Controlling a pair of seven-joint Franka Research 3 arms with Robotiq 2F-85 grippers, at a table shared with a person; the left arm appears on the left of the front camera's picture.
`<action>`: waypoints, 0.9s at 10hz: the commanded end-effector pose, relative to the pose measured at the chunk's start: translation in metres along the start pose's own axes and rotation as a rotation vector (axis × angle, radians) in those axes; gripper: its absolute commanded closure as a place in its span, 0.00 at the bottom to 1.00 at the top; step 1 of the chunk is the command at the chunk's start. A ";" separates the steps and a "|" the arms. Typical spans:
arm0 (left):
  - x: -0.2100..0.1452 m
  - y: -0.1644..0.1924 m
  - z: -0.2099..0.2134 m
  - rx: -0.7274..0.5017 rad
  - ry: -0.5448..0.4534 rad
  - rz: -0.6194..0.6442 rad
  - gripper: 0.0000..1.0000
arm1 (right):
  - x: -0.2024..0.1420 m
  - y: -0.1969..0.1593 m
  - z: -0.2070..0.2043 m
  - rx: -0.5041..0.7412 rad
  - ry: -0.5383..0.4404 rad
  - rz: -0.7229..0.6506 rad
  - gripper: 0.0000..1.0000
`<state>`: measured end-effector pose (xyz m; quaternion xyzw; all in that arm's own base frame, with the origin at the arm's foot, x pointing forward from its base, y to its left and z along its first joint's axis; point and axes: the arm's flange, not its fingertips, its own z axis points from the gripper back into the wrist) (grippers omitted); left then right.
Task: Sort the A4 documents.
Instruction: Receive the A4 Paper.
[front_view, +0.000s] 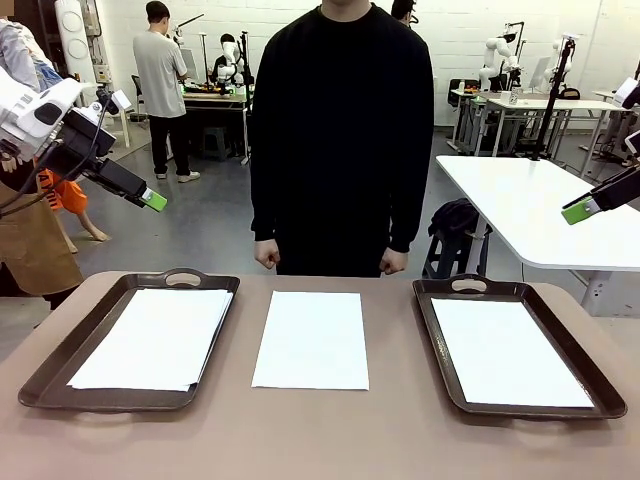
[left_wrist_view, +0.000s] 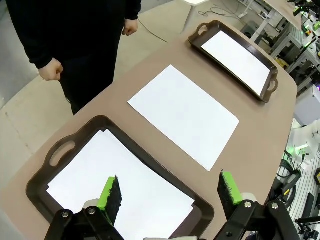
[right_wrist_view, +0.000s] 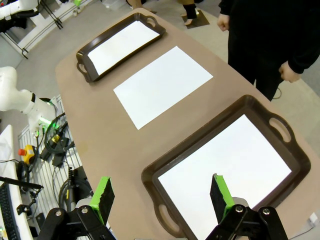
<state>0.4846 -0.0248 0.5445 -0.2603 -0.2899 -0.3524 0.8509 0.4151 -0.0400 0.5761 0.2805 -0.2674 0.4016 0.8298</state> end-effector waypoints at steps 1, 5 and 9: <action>0.000 -0.001 0.001 0.010 -0.004 -0.017 0.00 | 0.000 0.000 -0.001 0.006 -0.003 0.003 0.00; 0.000 -0.001 0.001 0.010 -0.004 -0.017 0.00 | 0.000 0.000 -0.001 0.006 -0.003 0.003 0.00; 0.000 -0.001 0.001 0.010 -0.004 -0.017 0.00 | 0.000 0.000 -0.001 0.006 -0.003 0.003 0.00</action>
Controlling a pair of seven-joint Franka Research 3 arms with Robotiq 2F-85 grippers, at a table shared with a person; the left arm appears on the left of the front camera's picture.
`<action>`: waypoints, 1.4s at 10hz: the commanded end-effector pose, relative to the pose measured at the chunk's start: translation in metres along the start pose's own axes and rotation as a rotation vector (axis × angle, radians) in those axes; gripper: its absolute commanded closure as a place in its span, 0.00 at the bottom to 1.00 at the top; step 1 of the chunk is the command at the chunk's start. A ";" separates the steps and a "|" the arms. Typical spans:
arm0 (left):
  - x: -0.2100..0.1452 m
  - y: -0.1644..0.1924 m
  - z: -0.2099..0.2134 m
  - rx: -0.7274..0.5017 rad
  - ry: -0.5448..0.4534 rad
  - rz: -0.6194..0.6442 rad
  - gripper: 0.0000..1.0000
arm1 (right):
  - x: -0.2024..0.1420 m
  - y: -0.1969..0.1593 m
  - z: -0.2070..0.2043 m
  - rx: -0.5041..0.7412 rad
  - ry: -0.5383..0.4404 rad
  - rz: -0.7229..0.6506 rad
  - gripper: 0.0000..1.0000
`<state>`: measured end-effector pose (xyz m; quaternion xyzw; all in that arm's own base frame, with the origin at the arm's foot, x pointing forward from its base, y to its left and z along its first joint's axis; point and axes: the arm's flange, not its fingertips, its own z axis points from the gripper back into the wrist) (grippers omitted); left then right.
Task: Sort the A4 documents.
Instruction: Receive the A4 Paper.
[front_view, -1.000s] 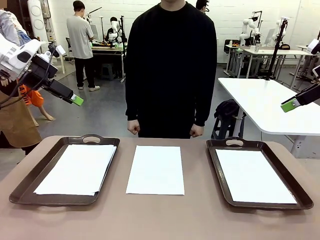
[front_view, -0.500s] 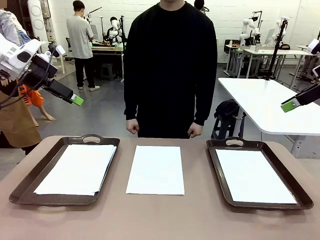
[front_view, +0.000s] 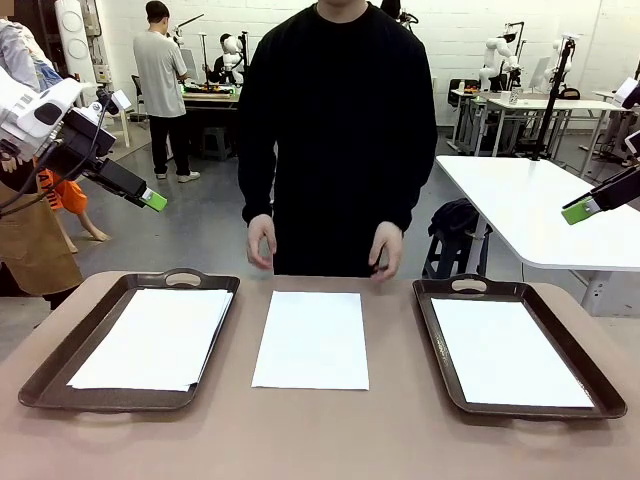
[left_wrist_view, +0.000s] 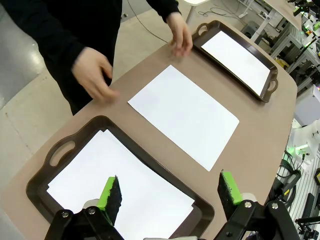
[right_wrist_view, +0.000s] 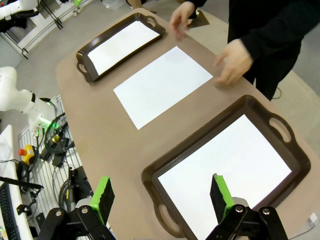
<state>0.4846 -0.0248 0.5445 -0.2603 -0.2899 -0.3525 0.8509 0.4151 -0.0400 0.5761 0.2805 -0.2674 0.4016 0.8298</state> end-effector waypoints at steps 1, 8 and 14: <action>0.000 -0.001 0.001 0.010 -0.004 -0.017 0.00 | 0.000 0.000 -0.001 0.006 -0.003 0.003 0.00; 0.000 -0.001 0.001 0.010 -0.004 -0.017 0.00 | 0.000 0.000 -0.001 0.006 -0.003 0.003 0.00; 0.000 -0.001 0.001 0.010 -0.004 -0.017 0.00 | 0.000 0.000 -0.001 0.006 -0.003 0.003 0.00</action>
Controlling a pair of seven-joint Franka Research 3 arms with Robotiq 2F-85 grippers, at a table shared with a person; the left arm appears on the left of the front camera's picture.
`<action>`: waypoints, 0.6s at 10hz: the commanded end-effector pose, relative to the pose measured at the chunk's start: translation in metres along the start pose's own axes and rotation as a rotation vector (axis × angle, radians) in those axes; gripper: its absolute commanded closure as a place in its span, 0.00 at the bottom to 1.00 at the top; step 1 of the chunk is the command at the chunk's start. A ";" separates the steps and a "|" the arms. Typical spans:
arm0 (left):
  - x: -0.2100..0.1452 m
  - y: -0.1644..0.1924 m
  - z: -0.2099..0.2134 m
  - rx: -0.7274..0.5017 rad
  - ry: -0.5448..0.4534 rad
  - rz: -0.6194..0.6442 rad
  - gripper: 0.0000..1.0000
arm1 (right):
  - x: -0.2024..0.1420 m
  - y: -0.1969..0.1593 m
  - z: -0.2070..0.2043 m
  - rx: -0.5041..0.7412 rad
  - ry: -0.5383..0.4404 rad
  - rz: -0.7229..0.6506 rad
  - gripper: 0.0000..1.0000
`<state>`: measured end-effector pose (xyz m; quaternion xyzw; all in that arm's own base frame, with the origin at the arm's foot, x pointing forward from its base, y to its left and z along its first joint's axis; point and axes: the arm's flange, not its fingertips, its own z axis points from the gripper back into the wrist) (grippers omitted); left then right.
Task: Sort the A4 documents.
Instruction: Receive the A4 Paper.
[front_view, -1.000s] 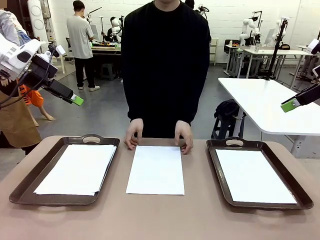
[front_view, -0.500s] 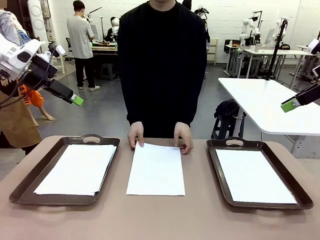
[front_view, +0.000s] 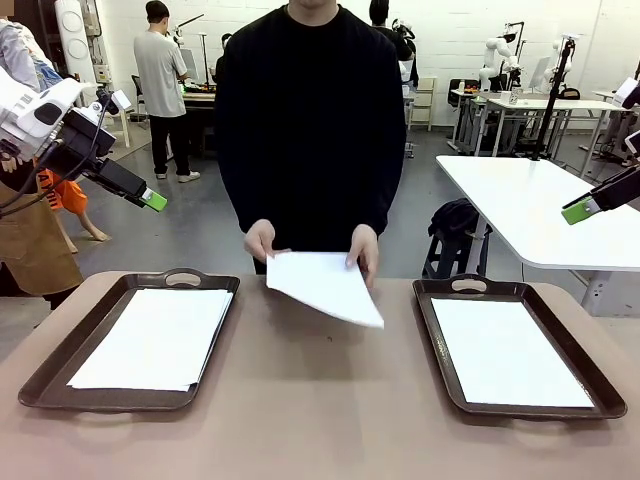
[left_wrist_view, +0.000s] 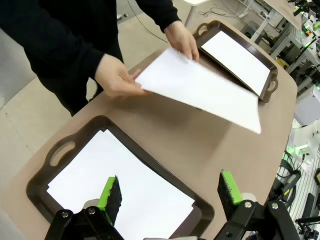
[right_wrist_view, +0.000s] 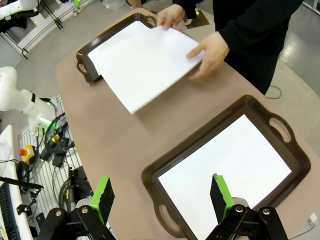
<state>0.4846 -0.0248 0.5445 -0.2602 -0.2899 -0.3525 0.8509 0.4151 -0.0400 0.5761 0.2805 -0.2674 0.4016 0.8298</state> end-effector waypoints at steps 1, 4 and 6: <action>0.000 -0.001 0.001 0.010 -0.004 -0.017 0.00 | 0.000 0.000 -0.001 0.006 -0.003 0.003 0.00; 0.000 -0.001 0.001 0.010 -0.004 -0.017 0.00 | 0.000 0.000 -0.001 0.006 -0.003 0.003 0.00; 0.000 -0.001 0.001 0.010 -0.004 -0.017 0.00 | 0.000 0.000 -0.001 0.006 -0.003 0.003 0.00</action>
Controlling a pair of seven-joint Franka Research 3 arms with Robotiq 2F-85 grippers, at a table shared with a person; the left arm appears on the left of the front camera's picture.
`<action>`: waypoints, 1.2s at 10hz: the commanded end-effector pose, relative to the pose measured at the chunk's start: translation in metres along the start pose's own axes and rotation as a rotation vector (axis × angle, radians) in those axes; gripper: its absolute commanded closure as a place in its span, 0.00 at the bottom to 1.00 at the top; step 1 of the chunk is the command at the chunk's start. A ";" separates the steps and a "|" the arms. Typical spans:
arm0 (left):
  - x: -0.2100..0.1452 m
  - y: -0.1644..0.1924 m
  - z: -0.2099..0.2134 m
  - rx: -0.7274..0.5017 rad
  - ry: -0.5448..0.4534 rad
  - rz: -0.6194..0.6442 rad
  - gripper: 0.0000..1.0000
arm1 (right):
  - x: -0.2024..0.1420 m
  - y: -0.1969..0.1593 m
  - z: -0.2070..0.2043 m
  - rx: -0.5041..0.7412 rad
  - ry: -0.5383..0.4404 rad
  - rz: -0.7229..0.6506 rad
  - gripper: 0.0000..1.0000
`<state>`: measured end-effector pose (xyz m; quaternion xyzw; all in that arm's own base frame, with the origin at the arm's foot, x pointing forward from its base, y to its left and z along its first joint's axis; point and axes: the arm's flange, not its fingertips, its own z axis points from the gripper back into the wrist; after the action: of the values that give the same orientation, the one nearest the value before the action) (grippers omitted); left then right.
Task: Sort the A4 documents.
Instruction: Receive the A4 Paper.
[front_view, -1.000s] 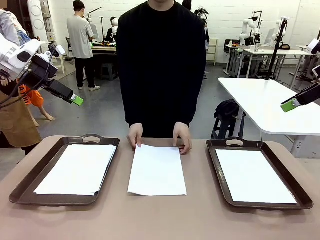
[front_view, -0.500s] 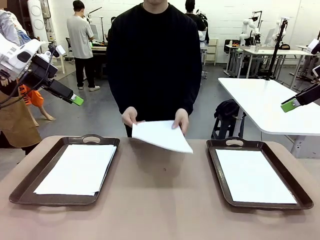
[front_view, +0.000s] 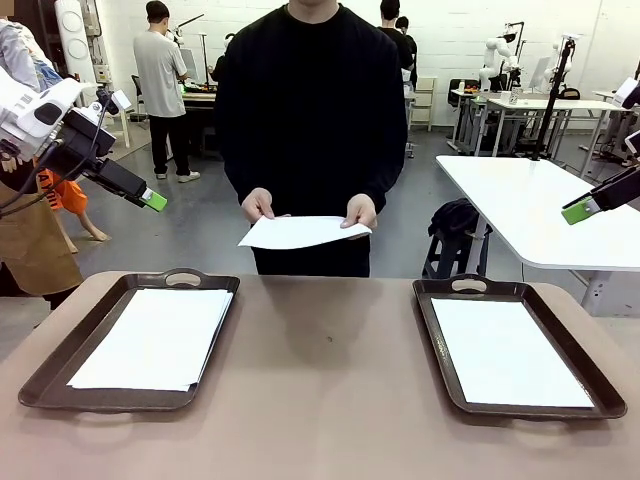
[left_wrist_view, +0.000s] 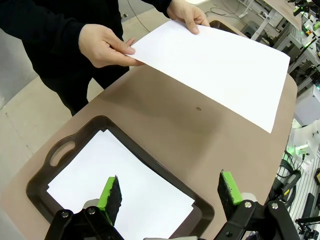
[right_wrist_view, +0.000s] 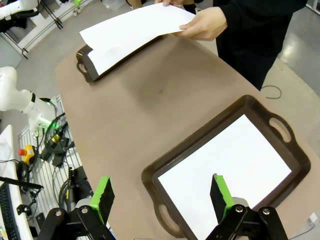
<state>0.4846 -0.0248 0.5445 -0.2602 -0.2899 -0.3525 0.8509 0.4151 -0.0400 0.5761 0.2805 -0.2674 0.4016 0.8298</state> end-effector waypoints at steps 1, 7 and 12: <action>0.000 -0.001 0.001 0.010 -0.004 -0.017 0.00 | 0.000 0.000 -0.001 0.006 -0.003 0.003 0.00; 0.000 -0.001 0.001 0.010 -0.004 -0.017 0.00 | 0.000 0.000 -0.001 0.006 -0.003 0.003 0.00; 0.000 -0.001 0.001 0.010 -0.004 -0.017 0.00 | 0.000 0.000 -0.001 0.006 -0.003 0.003 0.00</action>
<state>0.4846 -0.0248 0.5445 -0.2602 -0.2899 -0.3525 0.8509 0.4151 -0.0400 0.5761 0.2805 -0.2674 0.4016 0.8298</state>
